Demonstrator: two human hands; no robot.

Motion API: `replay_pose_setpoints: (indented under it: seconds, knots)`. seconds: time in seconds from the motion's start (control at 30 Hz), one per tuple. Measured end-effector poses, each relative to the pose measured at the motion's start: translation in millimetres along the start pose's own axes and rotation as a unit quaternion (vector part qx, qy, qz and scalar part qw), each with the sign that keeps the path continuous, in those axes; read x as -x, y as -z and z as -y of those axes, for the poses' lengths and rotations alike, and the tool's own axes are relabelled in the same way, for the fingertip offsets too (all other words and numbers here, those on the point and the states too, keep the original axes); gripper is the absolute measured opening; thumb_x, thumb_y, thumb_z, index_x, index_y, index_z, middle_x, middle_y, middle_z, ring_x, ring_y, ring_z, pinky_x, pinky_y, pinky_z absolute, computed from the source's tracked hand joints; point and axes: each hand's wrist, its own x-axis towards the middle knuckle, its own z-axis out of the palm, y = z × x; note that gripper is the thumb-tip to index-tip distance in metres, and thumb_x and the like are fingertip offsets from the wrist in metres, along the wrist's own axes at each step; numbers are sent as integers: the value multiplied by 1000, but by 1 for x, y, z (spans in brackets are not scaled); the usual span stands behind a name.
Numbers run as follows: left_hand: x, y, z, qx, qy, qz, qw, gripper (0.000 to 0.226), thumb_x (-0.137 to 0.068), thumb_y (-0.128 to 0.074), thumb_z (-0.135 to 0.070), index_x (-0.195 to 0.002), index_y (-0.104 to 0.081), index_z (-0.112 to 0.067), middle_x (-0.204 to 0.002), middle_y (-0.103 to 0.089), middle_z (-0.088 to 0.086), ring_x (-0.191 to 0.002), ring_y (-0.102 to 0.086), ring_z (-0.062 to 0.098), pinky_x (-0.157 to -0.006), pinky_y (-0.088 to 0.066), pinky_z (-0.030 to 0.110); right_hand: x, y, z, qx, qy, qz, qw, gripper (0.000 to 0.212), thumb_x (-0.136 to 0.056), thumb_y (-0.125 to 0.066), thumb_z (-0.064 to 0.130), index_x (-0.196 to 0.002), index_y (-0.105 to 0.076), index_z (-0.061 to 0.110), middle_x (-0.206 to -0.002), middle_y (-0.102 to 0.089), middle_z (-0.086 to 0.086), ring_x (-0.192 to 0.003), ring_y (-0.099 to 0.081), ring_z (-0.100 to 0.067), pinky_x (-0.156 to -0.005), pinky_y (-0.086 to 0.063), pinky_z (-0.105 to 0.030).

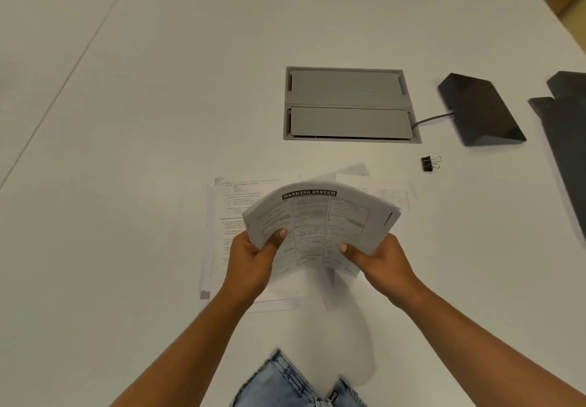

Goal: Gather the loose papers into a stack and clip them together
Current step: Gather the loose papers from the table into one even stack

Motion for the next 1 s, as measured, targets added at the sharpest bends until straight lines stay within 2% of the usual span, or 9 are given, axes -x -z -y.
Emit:
replay_pose_setpoints:
  seconds: [0.13,0.3,0.43,0.53,0.6,0.7,0.8,0.9,1.0]
  knots:
    - [-1,5,-1,20,4,-3,1000,21,-91,-69,-22,-101,-69,-40,-95,-77,-23,-90,-72,-2,-64,-56,11,7,1,-8,-12,-30,8,999,17,-89,-63,34,-101,-72,42,-99,-77,24,-98,-71,0,-78,-56,-14]
    - [-2,13,-4,36,28,40,998,24,-89,-70,-27,-112,-71,-21,-103,-80,-2,-93,-77,20,-71,-63,32,7,7,-3,-118,-49,6,992,27,-85,-66,32,-107,-76,21,-108,-79,-5,-100,-75,-24,-80,-61,-30]
    - [6,17,4,40,86,98,991,40,-87,-68,-36,-125,-65,-24,-117,-76,-2,-104,-74,21,-86,-60,44,4,14,-1,-179,-66,-1,982,35,-87,-65,27,-119,-70,14,-115,-76,-9,-106,-73,-26,-83,-60,-32]
    - [13,20,14,68,109,98,987,35,-89,-67,-33,-122,-68,-23,-115,-76,6,-102,-75,27,-82,-61,43,2,22,-6,-163,-94,43,981,37,-90,-62,35,-122,-70,18,-120,-75,-7,-109,-72,-23,-85,-60,-32]
    - [17,28,20,77,108,66,989,28,-87,-68,-32,-114,-72,-22,-109,-78,10,-95,-76,30,-74,-63,40,-1,32,-15,-120,-110,38,986,40,-91,-57,46,-119,-71,22,-120,-75,-5,-107,-72,-22,-84,-59,-31]
    - [23,47,27,75,103,24,992,23,-86,-69,-31,-107,-75,-24,-105,-79,9,-91,-77,31,-69,-64,39,-8,54,-44,67,-145,-121,980,36,-92,-62,45,-119,-68,22,-128,-68,-5,-109,-67,-19,-90,-53,-33]
    - [26,70,33,71,101,-19,992,24,-85,-69,-32,-107,-75,-25,-105,-79,8,-91,-77,31,-71,-63,43,-7,77,-82,312,-208,-216,902,64,-87,-70,43,-137,-53,7,-143,-54,-15,-126,-55,-33,-103,-45,-42]
    - [29,84,36,77,98,-50,991,28,-83,-69,-34,-109,-74,-25,-107,-79,6,-93,-77,29,-74,-62,45,-3,76,-105,387,-316,-196,843,94,-77,-74,56,-143,-40,0,-146,-44,-20,-130,-47,-41,-101,-45,-50]
    - [32,89,36,73,86,-61,992,29,-84,-68,-33,-111,-73,-25,-108,-79,2,-92,-77,25,-68,-63,37,0,69,-116,432,-330,-197,816,94,-71,-79,54,-138,-41,1,-136,-48,-20,-125,-49,-41,-93,-49,-52]
